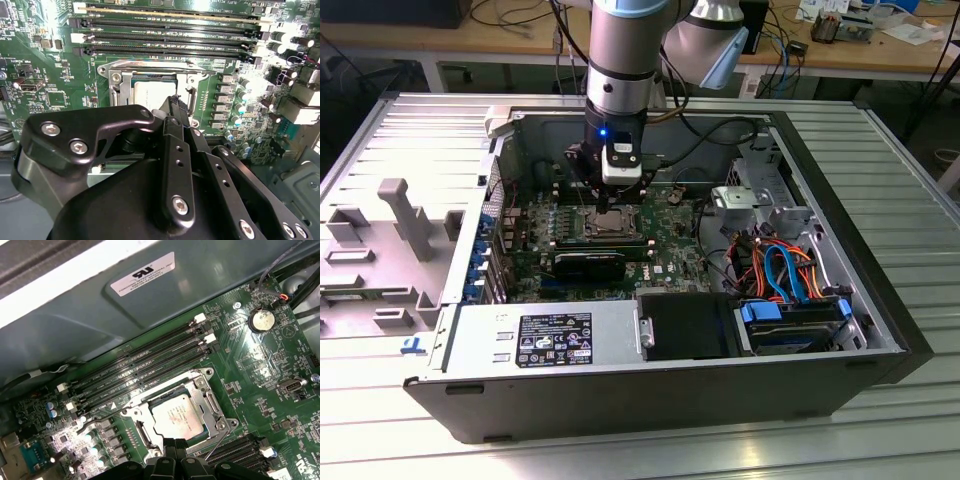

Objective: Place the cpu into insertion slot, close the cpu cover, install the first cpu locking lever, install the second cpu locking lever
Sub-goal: 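Install the first cpu locking lever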

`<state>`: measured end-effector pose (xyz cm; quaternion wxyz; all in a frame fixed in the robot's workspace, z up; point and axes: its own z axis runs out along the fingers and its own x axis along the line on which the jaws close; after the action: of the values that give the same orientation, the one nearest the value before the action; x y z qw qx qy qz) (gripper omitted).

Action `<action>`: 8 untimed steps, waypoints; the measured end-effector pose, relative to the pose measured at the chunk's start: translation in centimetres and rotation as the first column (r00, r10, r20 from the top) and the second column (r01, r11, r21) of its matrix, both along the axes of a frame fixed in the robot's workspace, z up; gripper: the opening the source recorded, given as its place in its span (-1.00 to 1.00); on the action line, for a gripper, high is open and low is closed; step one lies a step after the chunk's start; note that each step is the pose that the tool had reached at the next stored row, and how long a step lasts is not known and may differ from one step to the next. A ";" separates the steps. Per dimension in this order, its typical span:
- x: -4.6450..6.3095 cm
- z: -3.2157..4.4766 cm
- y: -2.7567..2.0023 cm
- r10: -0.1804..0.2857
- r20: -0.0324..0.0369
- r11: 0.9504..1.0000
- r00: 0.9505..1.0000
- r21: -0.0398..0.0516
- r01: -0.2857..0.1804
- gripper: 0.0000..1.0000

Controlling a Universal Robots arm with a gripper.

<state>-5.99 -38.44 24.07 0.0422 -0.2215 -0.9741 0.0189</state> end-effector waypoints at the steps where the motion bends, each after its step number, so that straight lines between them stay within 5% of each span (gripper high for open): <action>1: 0.0 0.00 0.00 0.001 0.000 1.000 1.000 0.000 -0.001 -0.79; 8: 0.0 0.00 0.00 0.007 0.000 1.000 1.000 0.000 -0.007 -0.79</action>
<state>-5.99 -38.44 24.07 0.0421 -0.2179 -0.9749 0.0191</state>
